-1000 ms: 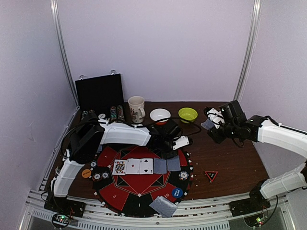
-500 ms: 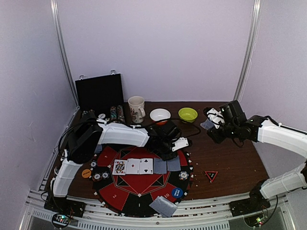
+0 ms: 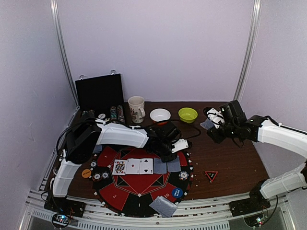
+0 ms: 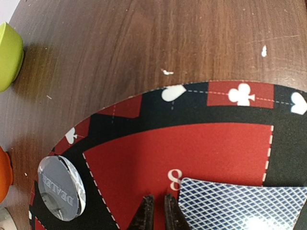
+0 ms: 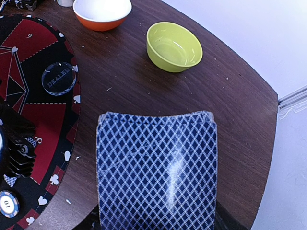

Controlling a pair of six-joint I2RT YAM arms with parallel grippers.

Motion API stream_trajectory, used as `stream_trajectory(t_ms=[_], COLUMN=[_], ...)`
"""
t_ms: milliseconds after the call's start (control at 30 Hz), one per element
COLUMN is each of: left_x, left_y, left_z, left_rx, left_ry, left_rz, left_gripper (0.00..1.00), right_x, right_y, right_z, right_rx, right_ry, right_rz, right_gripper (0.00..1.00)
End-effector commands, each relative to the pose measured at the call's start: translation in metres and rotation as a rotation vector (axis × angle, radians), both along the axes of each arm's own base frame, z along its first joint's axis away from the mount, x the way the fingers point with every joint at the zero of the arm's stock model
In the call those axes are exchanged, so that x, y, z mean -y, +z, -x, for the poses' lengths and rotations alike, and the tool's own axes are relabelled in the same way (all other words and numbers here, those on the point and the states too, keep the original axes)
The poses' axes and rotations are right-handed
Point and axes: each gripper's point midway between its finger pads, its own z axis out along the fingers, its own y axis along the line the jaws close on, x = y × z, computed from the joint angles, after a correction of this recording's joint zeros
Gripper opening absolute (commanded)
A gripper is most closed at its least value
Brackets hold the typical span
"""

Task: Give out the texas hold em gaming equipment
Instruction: Adjust the poker card in the community card area.

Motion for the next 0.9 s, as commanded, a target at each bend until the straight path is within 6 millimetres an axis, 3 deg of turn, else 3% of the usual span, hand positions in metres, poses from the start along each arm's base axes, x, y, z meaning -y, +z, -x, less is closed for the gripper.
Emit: stream_trajectory(t_ms=[0, 233, 367, 467, 633, 733, 867], left_x=[0.0, 0.001, 0.007, 0.011, 0.007, -0.008, -0.045], left_y=[0.008, 0.011, 0.024, 0.042, 0.094, 0.123, 0.151], left_z=[0.017, 0.013, 0.001, -0.012, -0.04, -0.046, -0.055], left_rx=[-0.035, -0.007, 0.04, 0.07, 0.097, 0.102, 0.069], left_ry=[-0.026, -0.016, 0.008, 0.044, 0.13, 0.162, 0.249], left_rz=[0.009, 0.015, 0.038, 0.073, 0.175, 0.234, 0.311], left_gripper=[0.11, 0.11, 0.14, 0.16, 0.17, 0.18, 0.18], right_x=[0.001, 0.001, 0.001, 0.001, -0.001, -0.003, -0.009], right_y=[0.01, 0.01, 0.008, 0.004, -0.008, -0.017, -0.032], right_z=[-0.002, -0.002, -0.002, -0.004, -0.008, -0.011, -0.02], right_rx=[0.032, 0.031, 0.025, 0.016, -0.017, -0.037, -0.084], right_ry=[-0.004, -0.004, -0.006, -0.013, -0.024, -0.024, -0.026], right_rz=[-0.017, -0.016, -0.014, -0.01, -0.001, 0.007, -0.002], right_gripper=[0.55, 0.55, 0.56, 0.56, 0.56, 0.55, 0.56])
